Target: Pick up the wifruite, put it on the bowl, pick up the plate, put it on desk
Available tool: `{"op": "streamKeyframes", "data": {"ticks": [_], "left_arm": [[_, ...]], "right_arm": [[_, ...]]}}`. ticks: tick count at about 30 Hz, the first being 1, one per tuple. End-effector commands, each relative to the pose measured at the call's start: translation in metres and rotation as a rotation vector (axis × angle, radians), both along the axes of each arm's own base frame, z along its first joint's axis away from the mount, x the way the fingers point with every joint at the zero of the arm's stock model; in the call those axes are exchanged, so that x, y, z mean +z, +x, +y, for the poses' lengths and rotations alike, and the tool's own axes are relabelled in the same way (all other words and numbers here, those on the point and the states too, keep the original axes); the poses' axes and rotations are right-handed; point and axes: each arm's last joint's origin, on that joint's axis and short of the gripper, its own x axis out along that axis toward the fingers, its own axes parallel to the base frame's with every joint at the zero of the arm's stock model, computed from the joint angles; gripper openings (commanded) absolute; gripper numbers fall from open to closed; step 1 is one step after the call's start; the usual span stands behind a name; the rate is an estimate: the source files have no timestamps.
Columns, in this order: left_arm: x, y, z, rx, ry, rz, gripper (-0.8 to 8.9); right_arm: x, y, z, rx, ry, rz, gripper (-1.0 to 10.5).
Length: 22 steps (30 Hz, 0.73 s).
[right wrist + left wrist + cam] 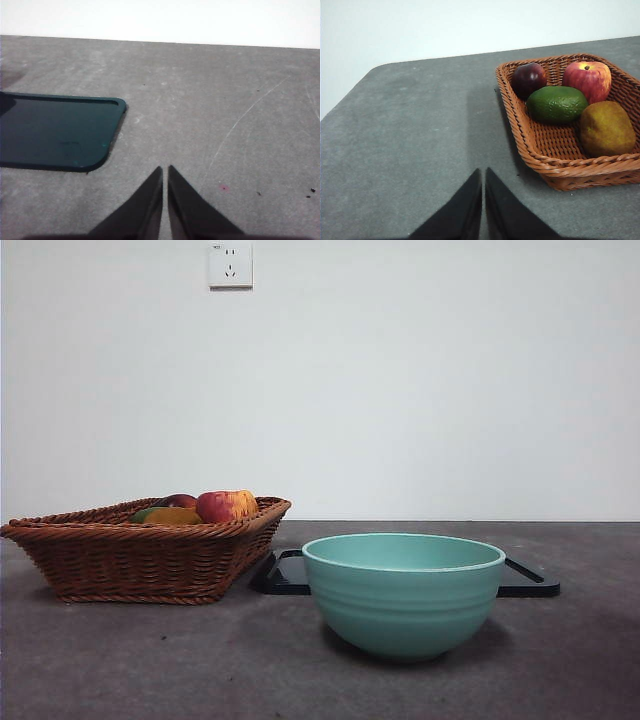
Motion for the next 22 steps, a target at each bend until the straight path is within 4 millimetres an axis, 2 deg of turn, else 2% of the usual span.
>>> {"op": "streamKeyframes", "data": {"ticks": [1, 22], "left_arm": [[-0.0075, 0.0008, 0.0003, 0.005, -0.003, 0.027, 0.11], [-0.0075, 0.0008, 0.0003, 0.005, -0.003, 0.027, 0.11]], "right_arm": [[-0.0024, 0.0004, -0.0003, -0.006, -0.001, 0.002, 0.1], [-0.0024, 0.0004, -0.0003, -0.006, -0.001, 0.002, 0.1]]}}
